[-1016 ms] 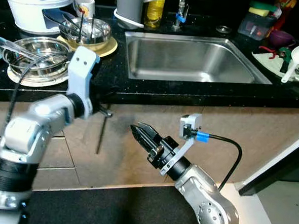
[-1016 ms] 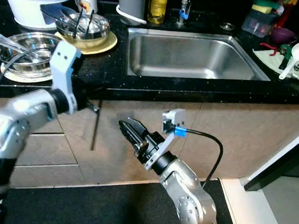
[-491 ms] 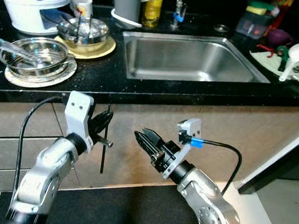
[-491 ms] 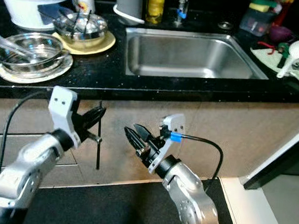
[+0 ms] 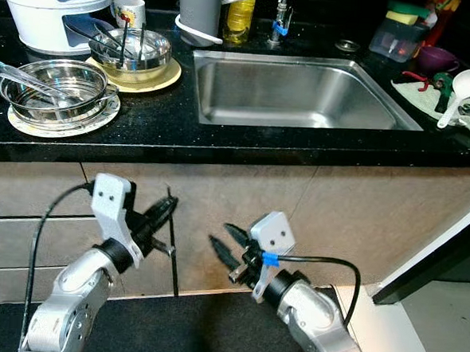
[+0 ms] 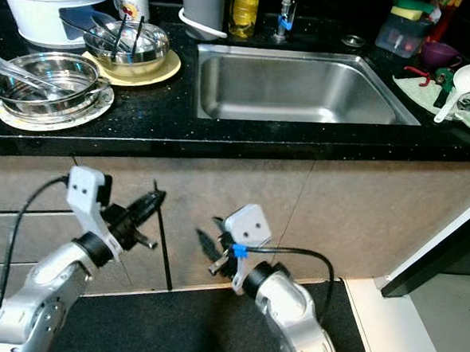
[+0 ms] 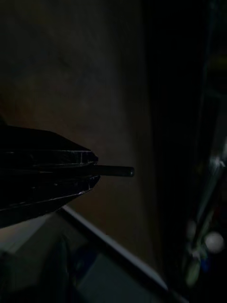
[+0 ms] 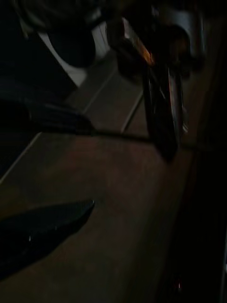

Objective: Kitchen organization

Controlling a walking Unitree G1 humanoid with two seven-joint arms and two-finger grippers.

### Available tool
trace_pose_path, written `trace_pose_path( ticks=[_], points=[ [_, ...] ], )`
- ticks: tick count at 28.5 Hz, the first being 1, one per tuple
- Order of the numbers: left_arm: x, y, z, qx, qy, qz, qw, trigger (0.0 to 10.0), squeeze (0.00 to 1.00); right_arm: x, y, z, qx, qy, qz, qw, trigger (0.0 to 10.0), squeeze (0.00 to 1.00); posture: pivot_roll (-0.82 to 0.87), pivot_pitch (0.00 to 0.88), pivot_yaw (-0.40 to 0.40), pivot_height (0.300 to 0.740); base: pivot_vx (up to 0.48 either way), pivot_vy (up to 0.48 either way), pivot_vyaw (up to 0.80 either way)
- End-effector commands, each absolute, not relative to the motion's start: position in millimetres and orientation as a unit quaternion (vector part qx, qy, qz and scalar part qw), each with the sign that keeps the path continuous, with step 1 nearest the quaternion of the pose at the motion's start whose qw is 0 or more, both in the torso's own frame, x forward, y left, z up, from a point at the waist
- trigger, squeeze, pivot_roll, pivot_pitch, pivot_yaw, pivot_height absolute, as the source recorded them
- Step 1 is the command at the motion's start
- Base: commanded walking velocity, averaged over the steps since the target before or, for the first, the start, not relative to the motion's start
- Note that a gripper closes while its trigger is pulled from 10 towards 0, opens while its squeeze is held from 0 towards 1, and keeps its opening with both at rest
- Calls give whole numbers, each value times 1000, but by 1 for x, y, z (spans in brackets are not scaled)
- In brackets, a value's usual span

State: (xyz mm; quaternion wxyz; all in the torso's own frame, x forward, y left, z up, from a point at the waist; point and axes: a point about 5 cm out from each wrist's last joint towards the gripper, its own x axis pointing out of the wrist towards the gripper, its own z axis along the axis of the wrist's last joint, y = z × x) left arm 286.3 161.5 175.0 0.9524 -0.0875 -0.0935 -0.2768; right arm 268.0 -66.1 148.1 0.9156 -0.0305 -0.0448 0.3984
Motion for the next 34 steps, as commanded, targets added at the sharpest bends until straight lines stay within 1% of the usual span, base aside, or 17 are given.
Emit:
trace_pose_path(
  ticks=[1,4,5,6,10,11,12,13,14,15,18,23,25,26,30,34],
  points=[
    [284,160,175,-92,-100,-299,945,0,0,263,-65,143,-20,-30,411,911,10000,1000,-95,158,-64,740,0,0,0],
    [283,156,175,-96,-103,-313,939,0,0,261,-62,143,-5,-30,424,905,10000,1000,-96,157,-64,740,0,0,0],
    [285,155,176,-105,-115,-306,939,0,0,257,-58,144,23,-25,445,895,10000,1000,-99,156,-63,740,0,0,0],
    [285,154,176,-109,-120,-301,940,0,0,255,-57,145,37,-23,452,891,10000,1000,-99,156,-63,740,0,0,0],
    [288,153,178,-120,-135,-295,938,0,0,252,-53,148,60,-13,472,880,10000,1000,-103,158,-61,740,0,0,0],
    [289,153,180,-126,-140,-293,937,0,0,252,-53,148,61,-12,472,879,10000,1000,-103,162,-61,740,0,0,0],
    [291,154,183,-139,-146,-285,937,0,0,254,-53,148,71,-10,460,885,10000,1000,-103,162,-61,740,0,0,0],
    [292,153,185,-152,-152,-279,936,0,0,257,-54,148,79,-5,449,890,10000,851,-100,165,-57,740,0,0,0],
    [293,153,187,-160,-156,-274,935,0,0,259,-54,147,85,-1,441,894,10000,851,-100,165,-57,740,0,0,0],
    [294,152,189,-168,-160,-272,934,0,0,260,-54,147,93,3,439,893,10000,0,-100,167,-55,740,0,0,0],
    [294,150,191,-174,-165,-276,931,0,0,259,-54,145,93,6,445,891,10000,0,-100,168,-54,740,0,0,0],
    [293,148,194,-194,-172,-283,923,0,0,260,-54,142,61,10,441,895,10000,0,-101,169,-52,740,0,0,0],
    [293,148,198,-209,-175,-288,918,0,0,262,-55,140,36,5,433,901,10000,0,-100,168,-51,740,0,0,0],
    [293,148,198,-209,-175,-288,918,0,0,262,-55,140,36,5,433,901,10000,0,-100,168,-51,740,0,0,0],
    [292,147,203,-250,-171,-304,903,0,0,266,-55,134,-42,-7,419,907,10000,0,-96,167,-53,740,0,0,0],
    [291,146,203,-260,-165,-317,897,0,0,268,-55,135,-51,-12,410,911,10000,0,-95,166,-53,740,0,0,0]
  ],
)
